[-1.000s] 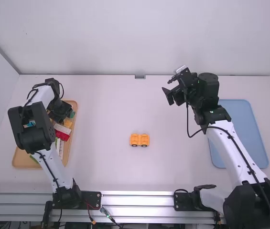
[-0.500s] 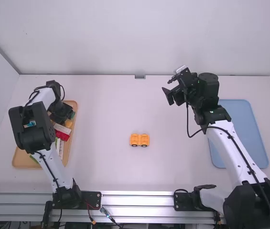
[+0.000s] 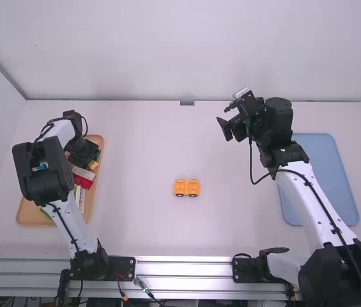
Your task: Assemble lego blocks to make yellow taxi
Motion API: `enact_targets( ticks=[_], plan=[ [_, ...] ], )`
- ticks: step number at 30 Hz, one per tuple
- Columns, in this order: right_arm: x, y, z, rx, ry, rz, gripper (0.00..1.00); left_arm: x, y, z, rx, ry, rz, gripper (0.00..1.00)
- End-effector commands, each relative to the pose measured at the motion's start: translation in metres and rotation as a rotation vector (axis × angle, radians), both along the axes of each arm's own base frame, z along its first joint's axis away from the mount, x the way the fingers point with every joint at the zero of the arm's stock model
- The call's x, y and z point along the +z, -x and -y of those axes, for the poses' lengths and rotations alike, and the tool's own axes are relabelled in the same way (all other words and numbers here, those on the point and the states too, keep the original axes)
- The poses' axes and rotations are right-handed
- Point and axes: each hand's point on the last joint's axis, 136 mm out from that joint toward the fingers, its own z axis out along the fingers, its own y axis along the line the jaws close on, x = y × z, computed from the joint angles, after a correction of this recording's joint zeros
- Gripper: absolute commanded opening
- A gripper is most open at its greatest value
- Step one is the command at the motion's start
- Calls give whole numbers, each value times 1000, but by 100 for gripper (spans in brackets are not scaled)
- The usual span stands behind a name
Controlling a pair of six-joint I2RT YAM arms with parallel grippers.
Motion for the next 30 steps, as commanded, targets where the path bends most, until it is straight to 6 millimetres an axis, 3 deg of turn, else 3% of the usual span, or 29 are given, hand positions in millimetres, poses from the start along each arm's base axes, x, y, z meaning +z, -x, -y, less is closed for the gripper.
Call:
enact_targets(
  ticks=[1, 11, 30],
  plan=[
    [6, -2, 1, -5, -5, 11, 99, 6, 0, 4, -14, -4, 10, 43],
    [5, -2, 1, -5, -3, 7, 99, 7, -8, 8, -40, -19, 31, 48],
    [5, -1, 1, -5, -3, 4, 99, 6, -8, 6, -11, -37, 30, 47]
  ],
)
